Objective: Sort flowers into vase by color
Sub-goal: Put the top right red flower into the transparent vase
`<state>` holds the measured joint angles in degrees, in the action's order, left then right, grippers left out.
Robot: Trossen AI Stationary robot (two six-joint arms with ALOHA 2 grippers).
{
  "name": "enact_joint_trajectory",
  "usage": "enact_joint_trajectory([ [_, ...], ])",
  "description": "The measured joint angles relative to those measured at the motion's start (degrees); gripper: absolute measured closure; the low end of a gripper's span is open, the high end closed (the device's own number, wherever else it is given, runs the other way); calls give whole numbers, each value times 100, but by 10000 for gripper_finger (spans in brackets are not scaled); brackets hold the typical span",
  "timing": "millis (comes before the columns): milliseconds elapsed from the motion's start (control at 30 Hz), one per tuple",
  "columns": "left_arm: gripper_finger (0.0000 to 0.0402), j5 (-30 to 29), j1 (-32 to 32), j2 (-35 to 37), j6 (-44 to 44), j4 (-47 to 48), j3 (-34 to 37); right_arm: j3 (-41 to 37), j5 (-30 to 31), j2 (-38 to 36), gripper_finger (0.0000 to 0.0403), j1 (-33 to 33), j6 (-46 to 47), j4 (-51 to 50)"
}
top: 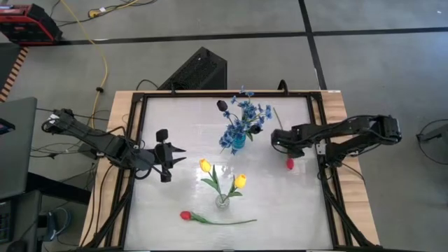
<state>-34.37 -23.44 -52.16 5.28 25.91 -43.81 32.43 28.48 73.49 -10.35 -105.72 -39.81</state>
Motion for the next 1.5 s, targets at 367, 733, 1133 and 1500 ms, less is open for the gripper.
enact_joint_trajectory([
  [367,304,-13,0,0,139,-1,0,-640,-360,-13,187,42,-281,1052],
  [733,304,-50,0,0,304,-23,0,-685,-108,-2,381,678,572,1008],
  [1133,304,-63,52,-2,-43,-450,0,979,-609,-35,388,2031,4077,133],
  [1500,304,258,496,-2,37,-318,0,2880,-4452,-211,388,2151,9529,384],
])
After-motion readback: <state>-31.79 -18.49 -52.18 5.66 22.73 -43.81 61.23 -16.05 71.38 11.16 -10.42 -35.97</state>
